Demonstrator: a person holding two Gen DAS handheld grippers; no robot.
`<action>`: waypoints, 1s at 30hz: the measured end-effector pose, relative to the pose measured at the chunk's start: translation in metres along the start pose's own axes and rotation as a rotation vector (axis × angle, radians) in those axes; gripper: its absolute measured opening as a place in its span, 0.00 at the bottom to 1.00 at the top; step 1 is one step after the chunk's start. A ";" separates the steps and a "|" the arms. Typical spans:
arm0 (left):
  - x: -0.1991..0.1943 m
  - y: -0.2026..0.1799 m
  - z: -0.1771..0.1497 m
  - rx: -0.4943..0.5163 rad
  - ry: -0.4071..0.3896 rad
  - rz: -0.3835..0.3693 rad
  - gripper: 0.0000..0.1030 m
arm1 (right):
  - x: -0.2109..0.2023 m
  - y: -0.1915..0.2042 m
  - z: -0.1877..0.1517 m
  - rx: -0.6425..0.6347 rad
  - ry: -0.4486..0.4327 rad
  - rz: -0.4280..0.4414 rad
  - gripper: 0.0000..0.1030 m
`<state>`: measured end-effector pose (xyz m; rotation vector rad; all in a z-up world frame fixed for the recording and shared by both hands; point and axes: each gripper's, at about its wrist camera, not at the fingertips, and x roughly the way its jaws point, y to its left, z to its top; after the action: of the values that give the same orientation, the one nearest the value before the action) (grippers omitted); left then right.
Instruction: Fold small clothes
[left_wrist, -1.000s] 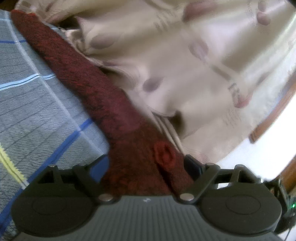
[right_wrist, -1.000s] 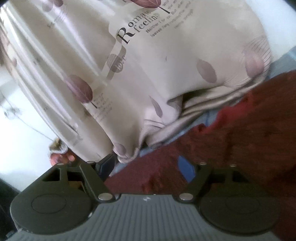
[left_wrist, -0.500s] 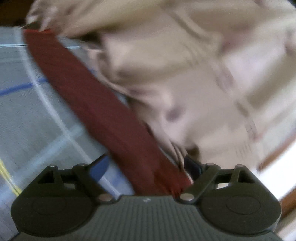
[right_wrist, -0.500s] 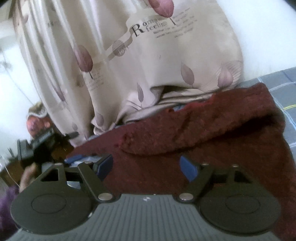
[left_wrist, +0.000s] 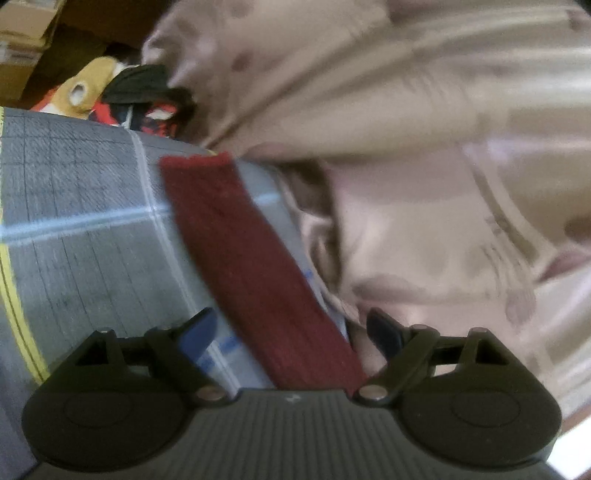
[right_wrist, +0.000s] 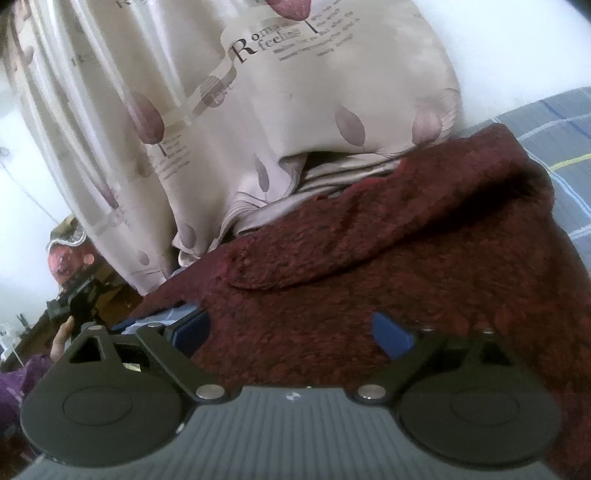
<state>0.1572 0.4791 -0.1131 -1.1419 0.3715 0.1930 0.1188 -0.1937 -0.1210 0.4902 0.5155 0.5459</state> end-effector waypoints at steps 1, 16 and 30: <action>0.004 0.004 0.005 -0.017 0.005 0.012 0.85 | 0.001 0.000 0.000 0.001 0.001 -0.003 0.92; 0.062 0.022 0.043 -0.043 0.077 0.108 0.10 | 0.002 -0.004 0.000 0.038 -0.011 -0.043 0.96; 0.030 -0.063 0.005 0.317 -0.137 -0.058 0.07 | -0.001 -0.016 0.000 0.101 -0.034 -0.027 0.98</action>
<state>0.2070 0.4571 -0.0693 -0.8210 0.2367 0.1541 0.1232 -0.2060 -0.1298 0.5872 0.5188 0.4865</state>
